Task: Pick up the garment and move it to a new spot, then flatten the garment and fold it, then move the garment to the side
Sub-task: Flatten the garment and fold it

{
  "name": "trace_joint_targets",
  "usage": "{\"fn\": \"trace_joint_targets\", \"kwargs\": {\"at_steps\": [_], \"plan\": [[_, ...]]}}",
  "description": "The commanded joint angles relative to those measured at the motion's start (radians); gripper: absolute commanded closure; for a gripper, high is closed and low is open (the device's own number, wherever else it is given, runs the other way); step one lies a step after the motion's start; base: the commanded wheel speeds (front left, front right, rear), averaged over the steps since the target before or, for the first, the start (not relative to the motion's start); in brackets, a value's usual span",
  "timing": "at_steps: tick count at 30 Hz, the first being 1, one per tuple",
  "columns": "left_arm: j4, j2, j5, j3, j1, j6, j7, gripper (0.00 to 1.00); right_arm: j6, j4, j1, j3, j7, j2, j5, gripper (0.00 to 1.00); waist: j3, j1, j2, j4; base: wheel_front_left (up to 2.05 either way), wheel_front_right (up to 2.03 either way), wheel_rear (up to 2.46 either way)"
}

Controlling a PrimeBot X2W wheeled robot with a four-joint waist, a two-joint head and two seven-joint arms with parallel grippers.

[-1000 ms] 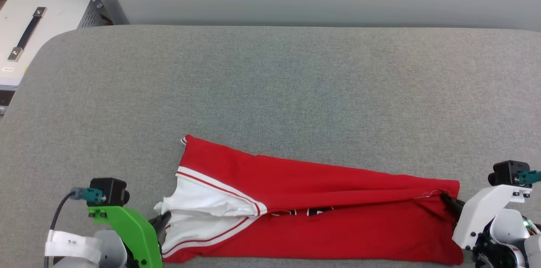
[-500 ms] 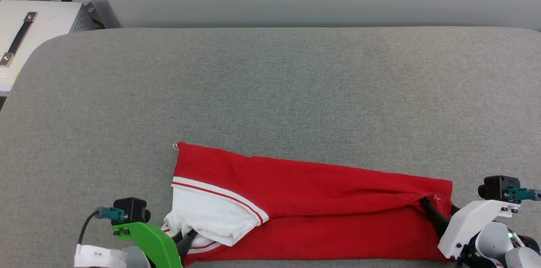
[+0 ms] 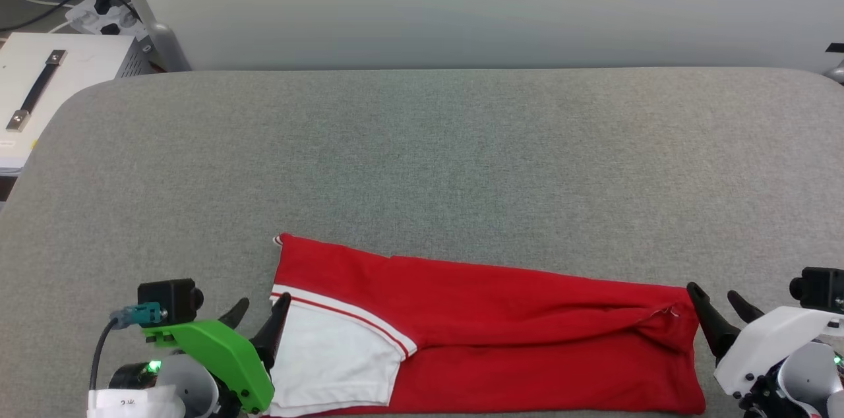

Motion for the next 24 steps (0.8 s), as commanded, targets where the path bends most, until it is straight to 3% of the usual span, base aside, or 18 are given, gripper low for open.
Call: {"fn": "trace_joint_targets", "kwargs": {"at_steps": [1,7,13,24], "plan": [[-0.018,0.008,0.025,0.012,-0.009,0.016,-0.023,0.0,-0.001,-0.016,0.019,-0.017,0.031,-0.002,0.006,0.0,-0.006,0.0001,0.0,-0.001,0.0,0.0,0.0],[-0.102,0.02,0.135,0.054,-0.016,0.097,-0.174,0.0,-0.001,-0.06,0.059,-0.111,0.247,-0.032,0.018,0.0,-0.008,0.0001,0.0,0.008,0.0,0.0,0.0],[-0.182,0.011,0.249,0.104,-0.018,0.165,-0.229,0.0,-0.001,-0.062,0.028,-0.13,0.314,-0.047,0.031,0.0,0.041,0.0001,0.0,0.033,0.0,0.0,0.0],[-0.278,-0.039,0.379,0.187,0.005,0.19,-0.237,0.0,-0.001,-0.005,-0.021,-0.022,0.38,-0.015,0.03,0.0,0.135,0.0001,0.0,0.088,0.0,0.0,0.0]]}}
